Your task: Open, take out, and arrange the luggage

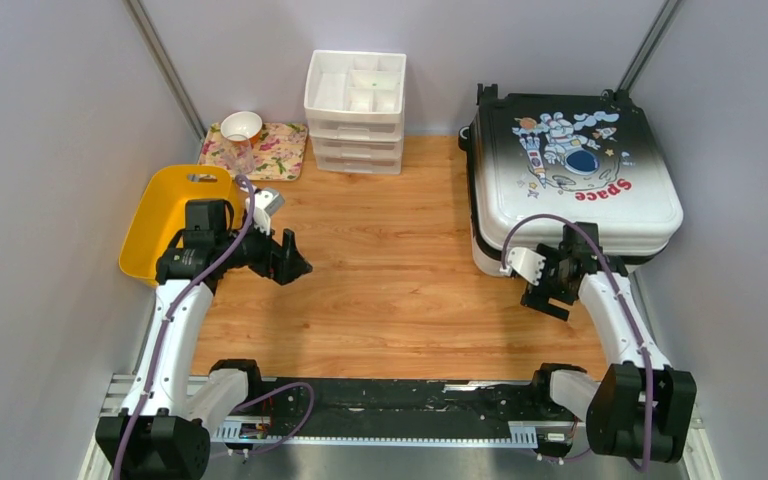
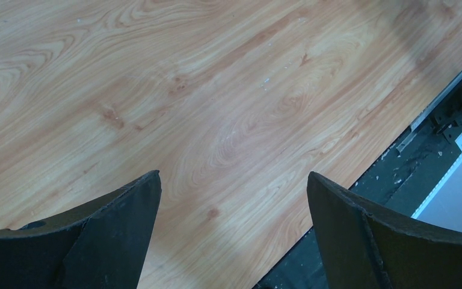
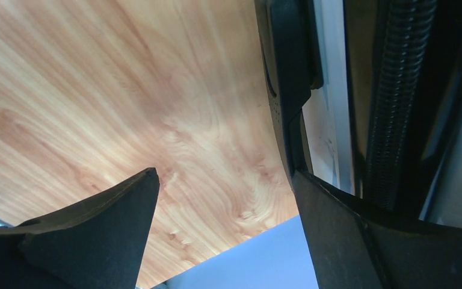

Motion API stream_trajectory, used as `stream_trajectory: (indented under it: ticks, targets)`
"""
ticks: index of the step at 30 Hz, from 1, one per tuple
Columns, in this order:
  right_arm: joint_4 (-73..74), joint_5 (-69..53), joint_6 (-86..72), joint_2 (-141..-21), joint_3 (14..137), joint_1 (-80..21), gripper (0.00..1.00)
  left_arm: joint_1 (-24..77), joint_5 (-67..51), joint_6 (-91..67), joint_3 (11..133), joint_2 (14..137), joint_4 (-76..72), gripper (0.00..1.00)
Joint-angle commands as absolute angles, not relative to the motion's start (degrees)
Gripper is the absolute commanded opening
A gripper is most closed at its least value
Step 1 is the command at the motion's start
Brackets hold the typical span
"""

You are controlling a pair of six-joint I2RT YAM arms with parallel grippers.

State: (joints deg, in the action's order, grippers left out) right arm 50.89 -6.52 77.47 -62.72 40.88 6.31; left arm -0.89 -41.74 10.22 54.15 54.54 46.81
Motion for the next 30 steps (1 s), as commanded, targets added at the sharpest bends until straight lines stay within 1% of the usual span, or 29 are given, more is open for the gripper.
stream_trajectory:
  ticks: [1,3,5,7,10,13,16,21,26,30]
  targets:
    - [43.32,-10.19,73.39,-69.78,41.75,3.36,0.89,-1.14,-42.89,11.16,54.05,54.58,44.12,0.99]
    - [45.51,-10.98,71.02,-69.87,42.01,1.07,0.87,-1.14,-42.72,11.16,53.79,54.58,43.95,0.99]
    - [45.88,-10.46,68.83,-69.26,41.23,-5.08,0.87,-1.14,-42.28,10.99,53.53,54.32,43.68,0.99]
    - [43.96,-8.1,66.19,-68.21,39.03,-10.6,0.87,-1.14,-41.75,11.25,53.35,54.05,43.59,0.99]
    - [37.98,-5.46,63.37,-66.63,37.09,-13.7,0.88,-1.14,-41.31,11.42,53.09,53.62,43.68,0.99]
    - [34.2,-3.09,62.05,-64.26,36.13,-13.62,0.88,-1.23,-40.96,12.04,53.0,52.91,43.94,0.99]
    - [30.07,2.44,63.97,-59.62,33.24,-13.62,0.89,-1.14,-40.96,13.09,52.47,52.12,44.12,0.99]
    - [28.92,3.69,65.39,-54.14,31.55,-13.27,0.9,-1.14,-41.22,13.89,52.38,52.03,44.38,0.99]
    - [23.04,6.06,69.42,-56.77,30.24,-8.27,0.91,-1.14,-41.84,13.63,51.94,52.12,43.77,0.99]
    - [20.05,5.36,70.66,-65.01,31.9,-3.87,0.91,-1.14,-42.1,13.54,51.59,52.29,43.42,0.99]
